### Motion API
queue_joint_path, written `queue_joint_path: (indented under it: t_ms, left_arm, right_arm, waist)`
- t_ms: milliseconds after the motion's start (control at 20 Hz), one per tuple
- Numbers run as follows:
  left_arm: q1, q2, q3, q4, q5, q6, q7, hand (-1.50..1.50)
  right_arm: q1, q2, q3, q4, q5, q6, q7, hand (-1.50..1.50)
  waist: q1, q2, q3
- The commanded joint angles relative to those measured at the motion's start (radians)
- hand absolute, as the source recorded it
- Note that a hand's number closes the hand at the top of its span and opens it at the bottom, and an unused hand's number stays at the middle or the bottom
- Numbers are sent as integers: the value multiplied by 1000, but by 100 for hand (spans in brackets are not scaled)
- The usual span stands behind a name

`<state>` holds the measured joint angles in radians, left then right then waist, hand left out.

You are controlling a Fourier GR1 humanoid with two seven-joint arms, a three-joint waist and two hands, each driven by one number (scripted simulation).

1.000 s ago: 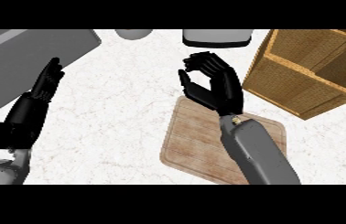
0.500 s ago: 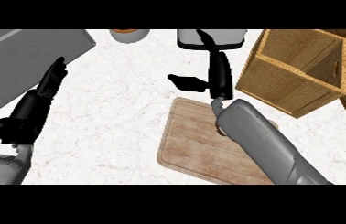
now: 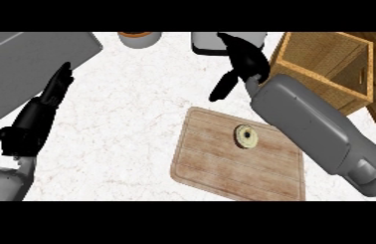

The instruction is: Pick the cupcake from the cutting board and place it in the basket

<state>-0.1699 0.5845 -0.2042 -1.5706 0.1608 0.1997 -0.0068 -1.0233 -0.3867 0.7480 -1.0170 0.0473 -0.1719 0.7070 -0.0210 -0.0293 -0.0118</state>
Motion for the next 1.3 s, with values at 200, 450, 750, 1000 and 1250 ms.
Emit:
queue_joint_path:
  t_ms: [200, 450, 750, 1000, 1250]
  left_arm:
    - [-55, -26, 7, 46, -24, 12, -1, 0]
    - [-64, -37, 27, 95, -16, -35, -47, 0]
    - [-59, -69, 26, 53, -44, -22, -8, 0]
    - [-40, -54, 61, 85, -51, -46, -59, 0]
    - [-20, -82, 44, 18, -65, -48, -20, 0]
  right_arm:
    - [-186, -67, -49, -144, -239, 500, 392, -150]
    - [-170, -91, -78, -174, -299, 543, 518, -150]
    - [-31, -139, -60, -228, -261, 526, 431, -150]
    - [79, -169, -5, -274, -243, 552, 401, -150]
    - [117, -118, 7, -256, -232, 552, 447, -150]
  waist:
    - [-17, 15, 9]
    - [7, 24, 11]
    - [16, 28, 11]
    - [13, 28, 11]
    - [23, 27, 11]
